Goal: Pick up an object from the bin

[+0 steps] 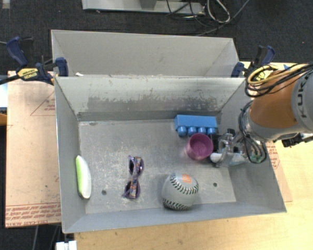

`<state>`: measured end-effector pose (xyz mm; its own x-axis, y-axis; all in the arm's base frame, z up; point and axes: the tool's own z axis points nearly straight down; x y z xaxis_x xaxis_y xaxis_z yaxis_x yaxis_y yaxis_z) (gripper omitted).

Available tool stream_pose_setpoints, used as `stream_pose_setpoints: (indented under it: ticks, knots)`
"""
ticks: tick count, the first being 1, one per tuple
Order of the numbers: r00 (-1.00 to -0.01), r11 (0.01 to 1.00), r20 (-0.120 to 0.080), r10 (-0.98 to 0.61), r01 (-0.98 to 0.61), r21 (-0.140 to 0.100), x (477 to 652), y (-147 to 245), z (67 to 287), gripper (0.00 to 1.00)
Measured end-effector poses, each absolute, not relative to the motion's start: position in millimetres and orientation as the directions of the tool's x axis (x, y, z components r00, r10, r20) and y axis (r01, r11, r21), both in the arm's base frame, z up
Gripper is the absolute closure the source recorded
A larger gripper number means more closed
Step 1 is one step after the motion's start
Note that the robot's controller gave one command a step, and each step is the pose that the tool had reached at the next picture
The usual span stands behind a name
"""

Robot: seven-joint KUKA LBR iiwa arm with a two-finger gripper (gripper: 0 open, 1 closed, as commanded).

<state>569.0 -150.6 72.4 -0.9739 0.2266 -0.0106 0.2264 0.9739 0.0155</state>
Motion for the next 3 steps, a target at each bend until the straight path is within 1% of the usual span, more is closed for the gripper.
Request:
stream_pose_setpoints:
  ticks: [2, 3]
  knots:
    - [-0.974, 0.974, -0.007, 0.225, 0.225, 0.015, 567.8, -150, 75, 1.0]
    - [-0.974, 0.974, -0.001, 0.226, 0.226, 0.014, 565.6, -151, 101, 1.0]
